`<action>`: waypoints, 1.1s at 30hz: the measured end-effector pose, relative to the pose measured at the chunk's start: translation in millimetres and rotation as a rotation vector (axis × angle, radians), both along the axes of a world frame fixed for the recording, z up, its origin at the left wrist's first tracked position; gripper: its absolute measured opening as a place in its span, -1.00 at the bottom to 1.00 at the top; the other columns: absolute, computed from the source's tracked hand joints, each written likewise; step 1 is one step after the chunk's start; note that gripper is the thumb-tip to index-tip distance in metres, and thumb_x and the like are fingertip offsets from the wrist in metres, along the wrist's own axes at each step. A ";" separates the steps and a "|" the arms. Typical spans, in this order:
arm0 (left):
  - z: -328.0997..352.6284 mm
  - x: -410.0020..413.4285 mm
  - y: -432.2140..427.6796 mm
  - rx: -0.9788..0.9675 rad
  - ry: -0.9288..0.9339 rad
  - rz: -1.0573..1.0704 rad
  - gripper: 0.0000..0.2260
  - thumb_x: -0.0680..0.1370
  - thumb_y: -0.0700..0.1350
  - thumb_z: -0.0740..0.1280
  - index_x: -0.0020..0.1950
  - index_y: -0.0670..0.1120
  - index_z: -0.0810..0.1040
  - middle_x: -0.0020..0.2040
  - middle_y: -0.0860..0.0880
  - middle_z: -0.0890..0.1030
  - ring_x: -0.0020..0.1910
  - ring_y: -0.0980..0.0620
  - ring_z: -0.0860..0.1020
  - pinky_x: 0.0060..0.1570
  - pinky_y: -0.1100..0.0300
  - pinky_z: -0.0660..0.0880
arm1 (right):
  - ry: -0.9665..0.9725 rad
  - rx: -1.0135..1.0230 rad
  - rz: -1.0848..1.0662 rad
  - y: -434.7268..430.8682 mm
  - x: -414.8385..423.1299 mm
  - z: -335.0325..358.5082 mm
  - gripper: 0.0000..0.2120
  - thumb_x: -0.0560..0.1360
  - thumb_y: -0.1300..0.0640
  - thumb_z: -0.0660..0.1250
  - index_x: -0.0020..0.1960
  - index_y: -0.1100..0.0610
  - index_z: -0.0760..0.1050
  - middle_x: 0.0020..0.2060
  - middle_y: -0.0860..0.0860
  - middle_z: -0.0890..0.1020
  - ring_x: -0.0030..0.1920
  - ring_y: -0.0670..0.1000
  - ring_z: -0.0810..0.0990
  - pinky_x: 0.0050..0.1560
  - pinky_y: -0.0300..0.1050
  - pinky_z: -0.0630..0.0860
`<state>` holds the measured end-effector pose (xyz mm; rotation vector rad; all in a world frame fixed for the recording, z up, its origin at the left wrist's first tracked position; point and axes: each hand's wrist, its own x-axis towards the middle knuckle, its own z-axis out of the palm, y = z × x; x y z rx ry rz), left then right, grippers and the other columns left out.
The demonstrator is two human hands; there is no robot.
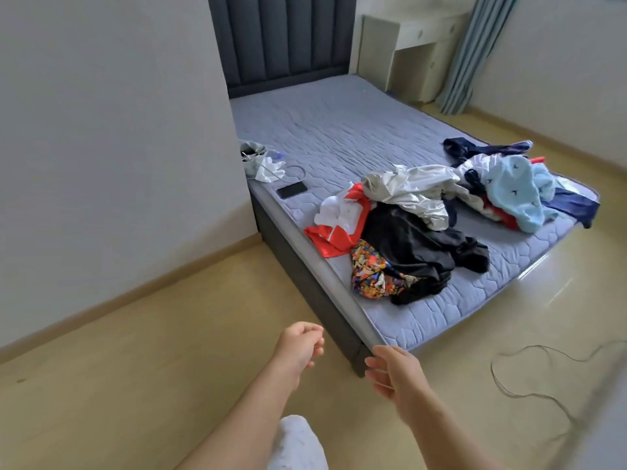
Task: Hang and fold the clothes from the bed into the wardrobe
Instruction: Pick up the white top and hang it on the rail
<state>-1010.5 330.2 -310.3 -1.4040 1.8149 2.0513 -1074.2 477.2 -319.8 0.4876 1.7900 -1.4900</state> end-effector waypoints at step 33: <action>-75.1 -500.9 -59.1 -0.036 -0.200 -0.231 -0.88 0.59 -0.18 0.18 -0.03 -0.06 0.51 -0.20 0.00 0.54 -0.28 0.12 0.49 -0.36 0.31 0.38 | -0.177 0.139 -0.113 -49.1 -473.5 -71.4 -0.87 0.54 0.24 0.20 -0.18 0.14 0.41 -0.33 0.07 0.49 -0.42 0.02 0.41 -0.39 -0.26 0.35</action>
